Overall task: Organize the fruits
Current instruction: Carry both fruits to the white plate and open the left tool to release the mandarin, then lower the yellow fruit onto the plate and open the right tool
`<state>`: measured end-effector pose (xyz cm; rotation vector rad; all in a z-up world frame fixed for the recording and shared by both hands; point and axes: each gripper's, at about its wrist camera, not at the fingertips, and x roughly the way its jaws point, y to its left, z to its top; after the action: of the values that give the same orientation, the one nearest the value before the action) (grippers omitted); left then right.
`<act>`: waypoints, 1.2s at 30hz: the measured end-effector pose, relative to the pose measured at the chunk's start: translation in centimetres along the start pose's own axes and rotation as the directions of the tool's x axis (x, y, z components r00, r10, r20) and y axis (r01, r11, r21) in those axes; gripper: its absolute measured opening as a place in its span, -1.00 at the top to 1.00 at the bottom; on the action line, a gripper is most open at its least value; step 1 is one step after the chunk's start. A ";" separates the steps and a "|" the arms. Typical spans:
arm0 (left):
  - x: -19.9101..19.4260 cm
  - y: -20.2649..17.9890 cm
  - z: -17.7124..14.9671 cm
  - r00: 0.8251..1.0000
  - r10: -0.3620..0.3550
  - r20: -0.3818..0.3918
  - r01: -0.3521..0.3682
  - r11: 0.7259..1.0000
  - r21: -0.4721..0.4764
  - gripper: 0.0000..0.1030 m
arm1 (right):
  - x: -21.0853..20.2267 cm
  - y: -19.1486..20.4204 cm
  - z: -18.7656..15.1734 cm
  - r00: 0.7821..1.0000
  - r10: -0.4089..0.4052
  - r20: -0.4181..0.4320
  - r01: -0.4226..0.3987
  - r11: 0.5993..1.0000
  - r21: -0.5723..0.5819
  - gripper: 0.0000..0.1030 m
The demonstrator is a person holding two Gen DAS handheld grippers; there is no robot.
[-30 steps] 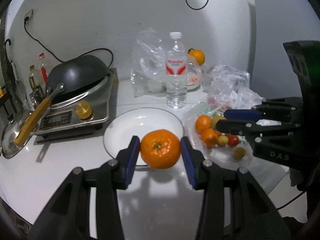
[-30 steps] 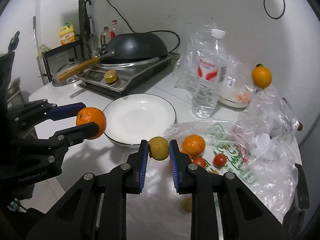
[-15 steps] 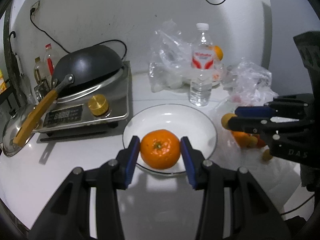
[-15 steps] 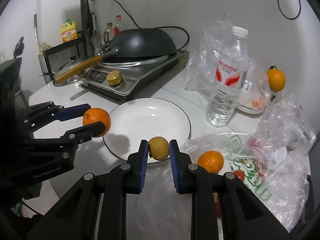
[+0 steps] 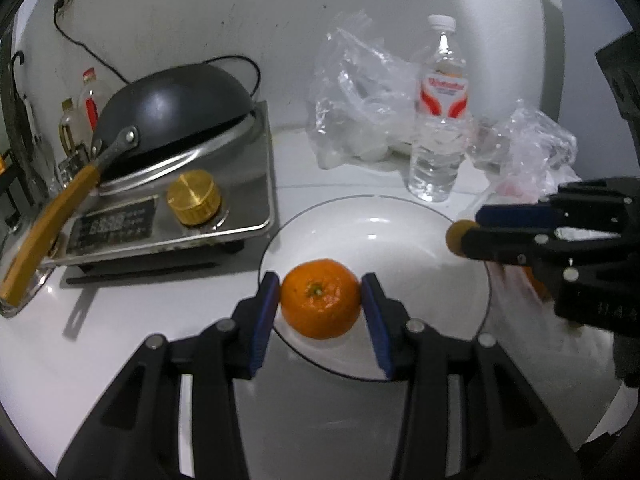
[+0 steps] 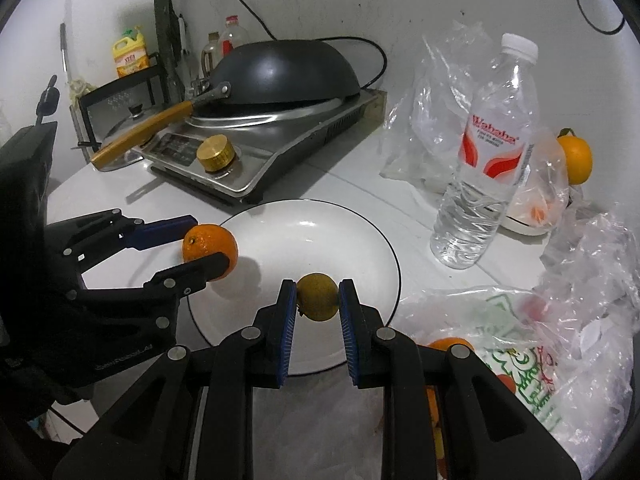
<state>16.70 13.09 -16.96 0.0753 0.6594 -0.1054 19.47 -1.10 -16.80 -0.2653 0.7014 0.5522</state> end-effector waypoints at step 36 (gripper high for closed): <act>-1.1 6.0 -0.7 0.999 -0.026 0.043 0.031 0.991 -0.128 0.14 | 7.3 4.0 4.4 0.996 0.051 -0.079 -0.051 0.999 -0.005 0.54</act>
<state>16.09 19.16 -16.62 -0.0607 0.6250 -0.0918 24.16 6.79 -18.64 -0.2776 0.7844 0.5954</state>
